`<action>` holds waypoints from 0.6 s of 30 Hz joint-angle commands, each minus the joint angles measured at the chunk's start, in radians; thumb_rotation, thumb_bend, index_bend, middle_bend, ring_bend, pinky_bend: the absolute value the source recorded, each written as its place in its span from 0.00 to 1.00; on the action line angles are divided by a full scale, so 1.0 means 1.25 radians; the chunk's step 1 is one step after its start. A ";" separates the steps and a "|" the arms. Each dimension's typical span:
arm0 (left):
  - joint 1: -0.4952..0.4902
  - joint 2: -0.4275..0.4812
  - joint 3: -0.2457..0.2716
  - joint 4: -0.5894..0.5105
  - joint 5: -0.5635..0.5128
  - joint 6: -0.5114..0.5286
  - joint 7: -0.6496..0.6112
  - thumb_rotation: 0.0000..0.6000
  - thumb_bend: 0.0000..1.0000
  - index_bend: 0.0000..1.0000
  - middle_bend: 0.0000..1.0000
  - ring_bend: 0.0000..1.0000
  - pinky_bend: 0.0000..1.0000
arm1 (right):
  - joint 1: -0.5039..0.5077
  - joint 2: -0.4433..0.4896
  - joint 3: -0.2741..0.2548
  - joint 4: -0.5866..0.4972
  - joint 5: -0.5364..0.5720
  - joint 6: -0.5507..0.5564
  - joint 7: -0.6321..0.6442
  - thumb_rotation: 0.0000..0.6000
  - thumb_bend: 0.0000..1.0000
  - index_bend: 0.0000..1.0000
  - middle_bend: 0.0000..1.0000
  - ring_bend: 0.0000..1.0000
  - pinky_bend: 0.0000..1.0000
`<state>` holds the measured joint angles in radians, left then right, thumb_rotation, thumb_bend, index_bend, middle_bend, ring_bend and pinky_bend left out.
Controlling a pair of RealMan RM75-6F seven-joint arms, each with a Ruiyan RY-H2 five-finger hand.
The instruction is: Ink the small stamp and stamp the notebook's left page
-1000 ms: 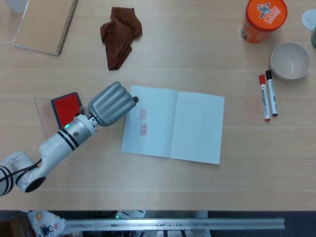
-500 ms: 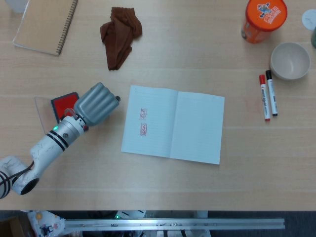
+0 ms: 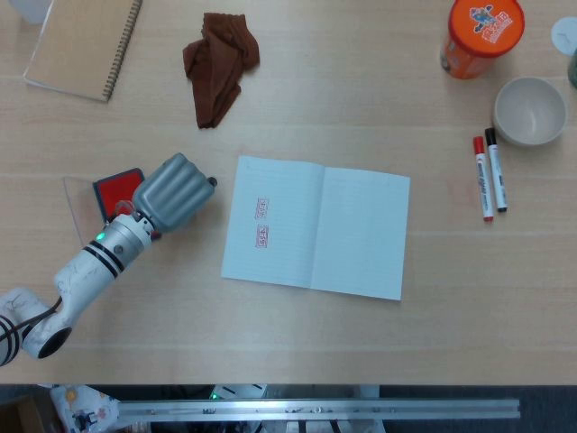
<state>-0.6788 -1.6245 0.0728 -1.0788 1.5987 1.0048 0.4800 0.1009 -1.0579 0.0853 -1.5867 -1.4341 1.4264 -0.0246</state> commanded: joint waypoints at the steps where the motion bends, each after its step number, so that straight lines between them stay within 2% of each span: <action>1: 0.001 0.001 -0.002 -0.003 0.002 0.003 0.000 1.00 0.33 0.51 0.98 1.00 1.00 | 0.000 0.001 0.000 -0.001 0.000 0.001 0.000 1.00 0.22 0.34 0.49 0.51 0.56; 11: 0.007 0.017 -0.004 -0.026 0.004 0.013 0.008 1.00 0.33 0.45 0.98 1.00 1.00 | -0.001 0.002 0.001 -0.003 -0.001 0.003 0.000 1.00 0.22 0.34 0.49 0.51 0.56; 18: 0.026 0.072 -0.024 -0.111 -0.010 0.054 0.012 1.00 0.33 0.36 0.95 1.00 1.00 | 0.001 0.003 0.003 -0.003 -0.002 0.003 0.001 1.00 0.22 0.34 0.49 0.51 0.56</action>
<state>-0.6571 -1.5602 0.0551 -1.1818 1.5970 1.0520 0.4961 0.1019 -1.0542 0.0890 -1.5902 -1.4368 1.4298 -0.0234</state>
